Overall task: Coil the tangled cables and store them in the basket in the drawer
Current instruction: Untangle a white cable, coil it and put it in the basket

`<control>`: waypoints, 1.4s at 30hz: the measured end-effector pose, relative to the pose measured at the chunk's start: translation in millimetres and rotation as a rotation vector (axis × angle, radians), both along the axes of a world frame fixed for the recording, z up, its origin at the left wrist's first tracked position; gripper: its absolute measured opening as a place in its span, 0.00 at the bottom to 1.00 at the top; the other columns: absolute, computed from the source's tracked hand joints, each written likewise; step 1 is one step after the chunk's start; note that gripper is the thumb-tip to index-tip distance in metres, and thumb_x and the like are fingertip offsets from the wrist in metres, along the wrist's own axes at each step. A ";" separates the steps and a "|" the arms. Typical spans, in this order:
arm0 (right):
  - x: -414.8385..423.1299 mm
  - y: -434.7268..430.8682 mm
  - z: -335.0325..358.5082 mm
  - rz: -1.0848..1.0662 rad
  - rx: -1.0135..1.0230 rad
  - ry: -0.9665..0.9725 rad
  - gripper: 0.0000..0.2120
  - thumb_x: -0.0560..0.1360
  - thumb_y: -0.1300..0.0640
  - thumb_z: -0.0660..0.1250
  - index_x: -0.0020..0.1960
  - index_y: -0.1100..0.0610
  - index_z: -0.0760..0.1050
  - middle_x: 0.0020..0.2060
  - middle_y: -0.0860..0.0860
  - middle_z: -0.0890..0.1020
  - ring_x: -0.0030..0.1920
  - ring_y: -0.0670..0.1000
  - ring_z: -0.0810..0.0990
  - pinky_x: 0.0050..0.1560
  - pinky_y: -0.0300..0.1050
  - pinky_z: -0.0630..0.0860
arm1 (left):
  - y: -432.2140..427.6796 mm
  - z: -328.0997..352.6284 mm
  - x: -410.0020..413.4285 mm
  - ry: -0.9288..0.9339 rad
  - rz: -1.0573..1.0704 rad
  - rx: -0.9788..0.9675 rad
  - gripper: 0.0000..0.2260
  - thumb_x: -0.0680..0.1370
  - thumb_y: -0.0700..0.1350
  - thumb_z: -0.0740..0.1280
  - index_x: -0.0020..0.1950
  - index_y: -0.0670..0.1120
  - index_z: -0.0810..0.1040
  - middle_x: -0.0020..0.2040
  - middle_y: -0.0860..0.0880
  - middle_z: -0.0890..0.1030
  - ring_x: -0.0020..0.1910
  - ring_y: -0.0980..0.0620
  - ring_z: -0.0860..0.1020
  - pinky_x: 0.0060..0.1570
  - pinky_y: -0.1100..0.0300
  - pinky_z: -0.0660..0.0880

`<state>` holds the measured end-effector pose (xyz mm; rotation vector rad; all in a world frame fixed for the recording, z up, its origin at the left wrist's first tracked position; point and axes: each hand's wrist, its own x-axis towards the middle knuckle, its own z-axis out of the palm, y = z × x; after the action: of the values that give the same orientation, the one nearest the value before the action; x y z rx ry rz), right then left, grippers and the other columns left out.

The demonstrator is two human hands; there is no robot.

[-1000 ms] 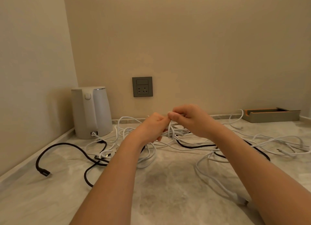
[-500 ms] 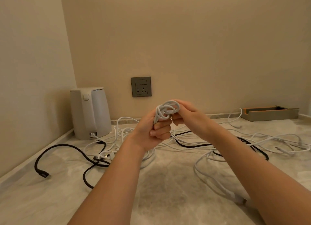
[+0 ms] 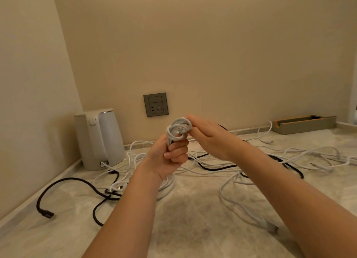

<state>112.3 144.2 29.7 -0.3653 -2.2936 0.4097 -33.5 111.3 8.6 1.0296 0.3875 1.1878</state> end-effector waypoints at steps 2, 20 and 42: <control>-0.3 -1.5 -1.0 -0.051 0.069 -0.078 0.17 0.80 0.63 0.54 0.44 0.41 0.61 0.37 0.37 0.69 0.40 0.30 0.70 0.42 0.25 0.63 | -2.9 1.2 -2.6 0.000 0.028 -0.010 0.17 0.56 0.38 0.82 0.24 0.42 0.73 0.17 0.52 0.67 0.16 0.59 0.54 0.15 0.69 0.59; -8.6 25.2 -24.4 -0.244 -0.150 0.116 0.22 0.80 0.49 0.59 0.28 0.54 0.69 0.16 0.44 0.67 0.21 0.44 0.66 0.27 0.37 0.60 | 10.6 -8.6 25.2 0.594 0.877 0.363 0.15 0.82 0.54 0.52 0.53 0.44 0.71 0.39 0.44 0.78 0.22 0.51 0.76 0.17 0.64 0.69; -30.5 20.9 -37.8 -0.460 0.086 0.175 0.23 0.79 0.56 0.60 0.26 0.53 0.60 0.22 0.48 0.64 0.26 0.49 0.62 0.32 0.47 0.61 | 19.3 -7.8 1.4 0.375 0.979 -0.105 0.14 0.84 0.48 0.51 0.43 0.44 0.68 0.34 0.46 0.70 0.19 0.55 0.69 0.17 0.69 0.57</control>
<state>81.9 165.2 -8.1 -0.7607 -1.9725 0.1034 -32.1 130.6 0.9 0.9820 1.3400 1.7965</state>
